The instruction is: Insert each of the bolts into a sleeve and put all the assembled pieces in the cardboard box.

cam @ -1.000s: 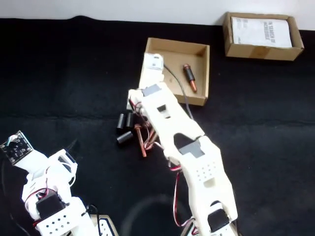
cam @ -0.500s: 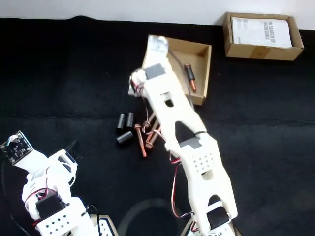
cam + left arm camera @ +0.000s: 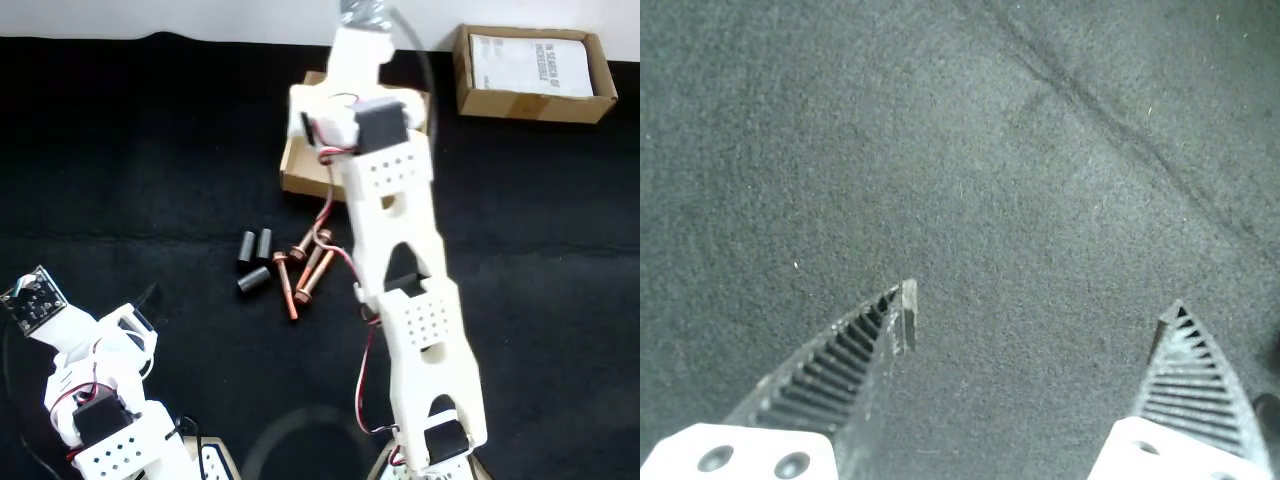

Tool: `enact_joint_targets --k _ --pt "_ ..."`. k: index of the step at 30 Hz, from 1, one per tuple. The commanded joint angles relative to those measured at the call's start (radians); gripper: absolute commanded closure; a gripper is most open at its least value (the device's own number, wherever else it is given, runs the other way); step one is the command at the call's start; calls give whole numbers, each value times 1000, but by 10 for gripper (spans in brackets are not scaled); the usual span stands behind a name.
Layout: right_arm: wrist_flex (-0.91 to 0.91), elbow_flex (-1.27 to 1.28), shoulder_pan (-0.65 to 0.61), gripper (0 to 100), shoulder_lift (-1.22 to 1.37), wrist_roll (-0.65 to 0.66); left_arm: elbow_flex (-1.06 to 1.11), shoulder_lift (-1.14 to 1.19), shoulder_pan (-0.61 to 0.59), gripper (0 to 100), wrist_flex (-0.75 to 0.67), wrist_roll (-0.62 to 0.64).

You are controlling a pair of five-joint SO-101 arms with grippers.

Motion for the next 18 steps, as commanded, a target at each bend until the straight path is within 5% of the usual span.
enact_joint_targets --k 1,18 --pt "12 -147 58 991 -74 11 18 -8 -4 636 -2 -2" --pt "41 -140 285 991 -593 9 18 -7 22 636 5 -3"
